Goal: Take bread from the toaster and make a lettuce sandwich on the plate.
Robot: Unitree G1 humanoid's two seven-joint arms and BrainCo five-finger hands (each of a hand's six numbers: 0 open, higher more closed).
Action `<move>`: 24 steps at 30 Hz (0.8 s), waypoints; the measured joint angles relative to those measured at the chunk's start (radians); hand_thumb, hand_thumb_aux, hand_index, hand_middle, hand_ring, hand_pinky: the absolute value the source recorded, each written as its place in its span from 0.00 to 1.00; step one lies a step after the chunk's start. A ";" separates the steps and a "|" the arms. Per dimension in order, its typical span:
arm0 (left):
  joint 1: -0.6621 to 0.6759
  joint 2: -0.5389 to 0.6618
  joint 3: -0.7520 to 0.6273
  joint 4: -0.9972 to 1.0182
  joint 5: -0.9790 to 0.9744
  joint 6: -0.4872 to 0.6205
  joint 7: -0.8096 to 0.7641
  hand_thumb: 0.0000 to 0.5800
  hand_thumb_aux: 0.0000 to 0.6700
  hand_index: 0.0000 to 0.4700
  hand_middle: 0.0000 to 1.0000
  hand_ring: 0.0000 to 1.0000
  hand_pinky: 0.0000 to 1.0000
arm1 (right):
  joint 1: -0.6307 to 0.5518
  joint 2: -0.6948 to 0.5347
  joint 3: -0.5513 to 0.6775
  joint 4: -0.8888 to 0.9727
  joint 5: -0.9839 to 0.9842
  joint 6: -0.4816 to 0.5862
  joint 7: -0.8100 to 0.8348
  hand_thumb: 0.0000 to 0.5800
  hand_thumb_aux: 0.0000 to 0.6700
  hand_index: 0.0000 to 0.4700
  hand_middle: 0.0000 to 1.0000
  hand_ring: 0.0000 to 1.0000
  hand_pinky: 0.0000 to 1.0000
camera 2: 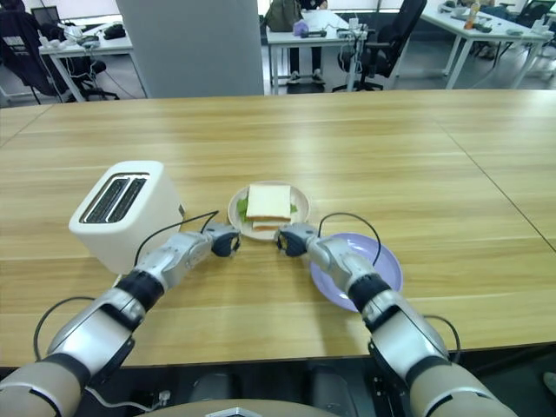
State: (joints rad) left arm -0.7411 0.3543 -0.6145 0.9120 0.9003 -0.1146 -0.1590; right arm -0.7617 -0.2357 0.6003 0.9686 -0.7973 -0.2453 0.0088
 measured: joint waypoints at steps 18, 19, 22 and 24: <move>0.345 0.160 0.263 -0.641 -0.250 -0.070 0.111 0.31 0.17 0.17 0.29 0.29 0.29 | 0.284 -0.175 -0.246 -0.583 0.314 -0.172 0.000 0.98 0.85 0.83 0.94 0.94 0.94; 0.378 0.156 0.285 -0.703 -0.272 -0.064 0.109 0.00 0.00 0.00 0.00 0.00 0.00 | 0.326 -0.176 -0.251 -0.655 0.341 -0.159 0.033 0.88 0.65 0.64 0.80 0.80 0.80; 0.466 0.102 0.372 -0.868 -0.361 -0.051 0.115 0.00 0.00 0.00 0.00 0.00 0.00 | 0.455 -0.174 -0.253 -0.815 0.404 -0.117 0.126 0.00 0.00 0.00 0.03 0.03 0.03; 0.503 0.045 0.419 -0.937 -0.423 -0.060 0.137 0.00 0.00 0.00 0.00 0.00 0.00 | 0.515 -0.166 -0.254 -0.865 0.426 -0.103 0.154 0.00 0.00 0.00 0.00 0.00 0.00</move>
State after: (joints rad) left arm -0.2385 0.3996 -0.1958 -0.0248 0.4775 -0.1743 -0.0223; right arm -0.2470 -0.4021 0.3467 0.1036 -0.3708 -0.3484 0.1628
